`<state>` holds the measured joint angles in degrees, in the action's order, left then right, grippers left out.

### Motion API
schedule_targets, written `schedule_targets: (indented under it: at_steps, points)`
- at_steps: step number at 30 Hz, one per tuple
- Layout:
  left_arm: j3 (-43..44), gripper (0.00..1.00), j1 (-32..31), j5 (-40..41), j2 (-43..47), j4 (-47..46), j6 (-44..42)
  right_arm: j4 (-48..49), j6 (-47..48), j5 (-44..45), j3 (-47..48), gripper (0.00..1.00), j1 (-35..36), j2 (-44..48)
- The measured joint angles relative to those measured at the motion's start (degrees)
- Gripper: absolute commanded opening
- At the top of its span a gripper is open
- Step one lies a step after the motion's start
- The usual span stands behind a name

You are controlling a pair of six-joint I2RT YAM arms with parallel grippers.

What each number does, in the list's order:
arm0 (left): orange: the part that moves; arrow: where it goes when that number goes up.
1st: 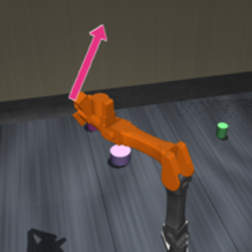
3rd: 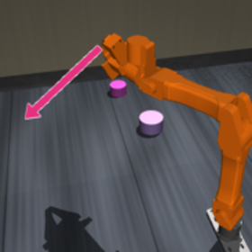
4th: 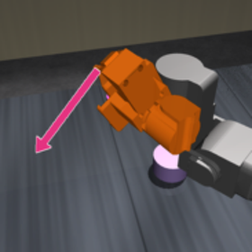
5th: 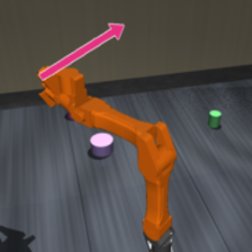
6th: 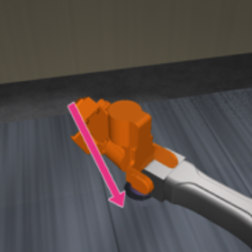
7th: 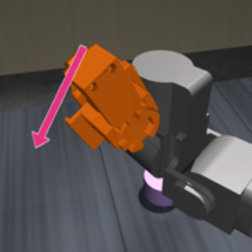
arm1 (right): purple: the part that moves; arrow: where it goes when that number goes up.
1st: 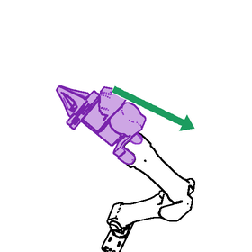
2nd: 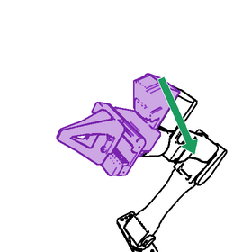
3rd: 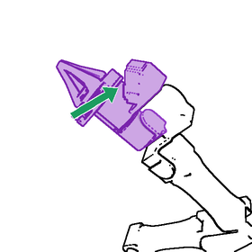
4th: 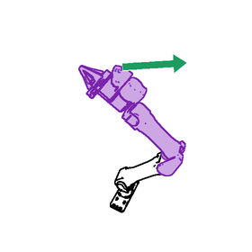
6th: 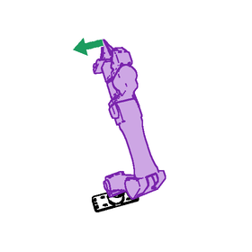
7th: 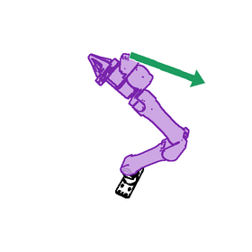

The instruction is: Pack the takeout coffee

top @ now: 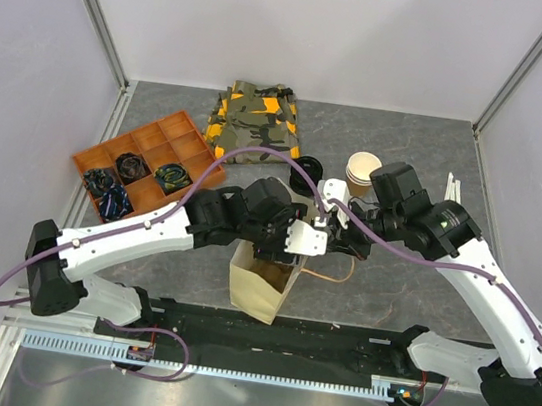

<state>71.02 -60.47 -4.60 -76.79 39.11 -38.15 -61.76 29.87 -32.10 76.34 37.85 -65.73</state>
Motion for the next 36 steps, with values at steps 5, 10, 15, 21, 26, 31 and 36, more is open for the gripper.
schedule_targets:
  at_steps: [5,10,15,21,26,31,36]
  points:
    - [-3.5,0.24,-0.02,0.68,0.35,-4.2,1.38,0.87,0.59,0.66,-2.16,0.0,-0.61,1.22]
    - [-4.81,0.24,-0.04,1.14,0.35,-6.54,2.16,1.86,1.2,1.11,-3.15,0.0,-1.03,1.77]
    - [-6.25,0.23,-0.15,1.55,0.15,-7.65,3.23,2.03,2.03,2.16,-4.66,0.0,-1.38,2.45]
    - [-8.74,0.23,-0.42,1.97,-0.15,-10.75,4.44,0.44,4.42,3.37,-5.27,0.0,-2.05,2.54]
    - [-11.67,0.22,-0.74,2.43,-0.28,-14.16,5.77,-1.42,7.13,3.96,-5.44,0.0,-2.86,2.51]
    - [-14.16,0.22,-0.66,3.85,-0.55,-15.26,8.79,-3.41,10.54,2.8,-4.07,0.0,-3.45,1.77]
    - [-14.73,0.22,-0.22,4.7,-0.85,-16.48,11.93,-5.53,13.77,1.25,-1.29,0.0,-3.37,0.83]
